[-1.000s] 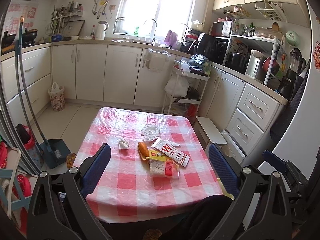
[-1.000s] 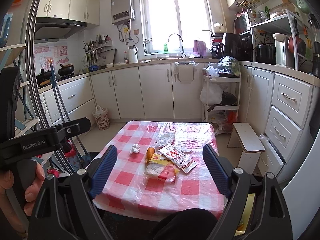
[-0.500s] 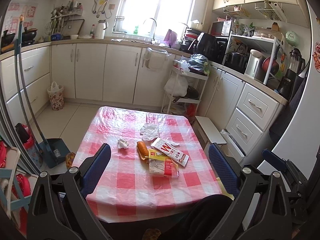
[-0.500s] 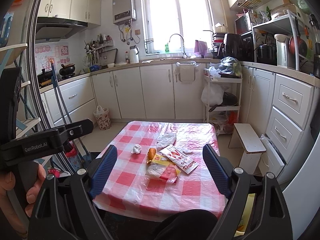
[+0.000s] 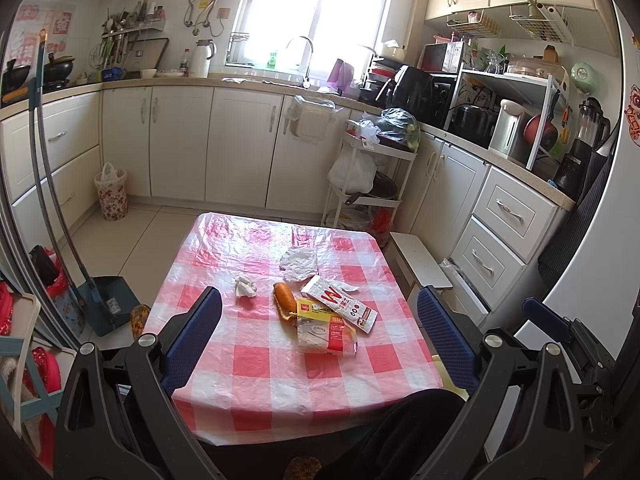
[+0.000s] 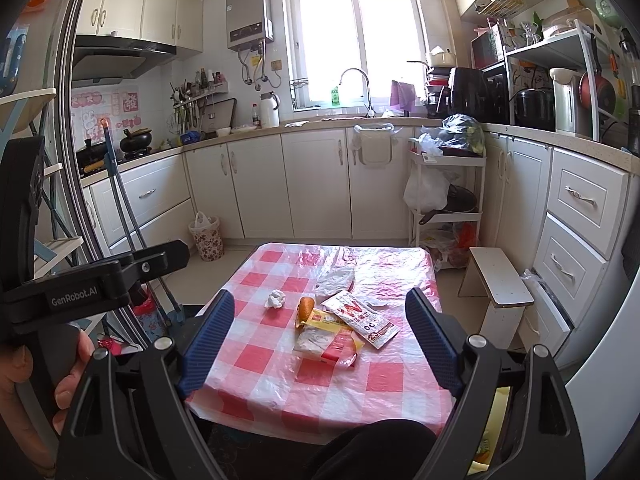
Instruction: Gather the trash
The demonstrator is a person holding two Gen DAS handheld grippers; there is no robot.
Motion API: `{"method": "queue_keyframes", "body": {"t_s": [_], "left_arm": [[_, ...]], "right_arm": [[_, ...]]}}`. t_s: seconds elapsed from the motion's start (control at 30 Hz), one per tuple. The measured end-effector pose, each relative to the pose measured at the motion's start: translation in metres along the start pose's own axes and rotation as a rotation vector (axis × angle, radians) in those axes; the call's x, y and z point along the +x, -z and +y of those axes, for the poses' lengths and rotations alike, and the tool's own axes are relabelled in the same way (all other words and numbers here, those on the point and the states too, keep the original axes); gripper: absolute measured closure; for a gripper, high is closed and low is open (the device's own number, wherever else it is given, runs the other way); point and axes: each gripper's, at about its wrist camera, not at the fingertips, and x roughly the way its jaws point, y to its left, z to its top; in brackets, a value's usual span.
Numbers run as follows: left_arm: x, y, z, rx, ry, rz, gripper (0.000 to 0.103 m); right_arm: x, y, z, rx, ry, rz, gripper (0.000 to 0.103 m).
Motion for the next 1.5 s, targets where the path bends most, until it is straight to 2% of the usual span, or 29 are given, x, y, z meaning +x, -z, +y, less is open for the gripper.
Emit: {"method": "queue_keyframes", "body": {"t_s": [1.5], "left_arm": [[0.0000, 0.0003, 0.0012, -0.001, 0.002, -0.001, 0.008]], "right_arm": [[-0.0012, -0.0071, 0.0076, -0.001, -0.001, -0.014, 0.019]]}}
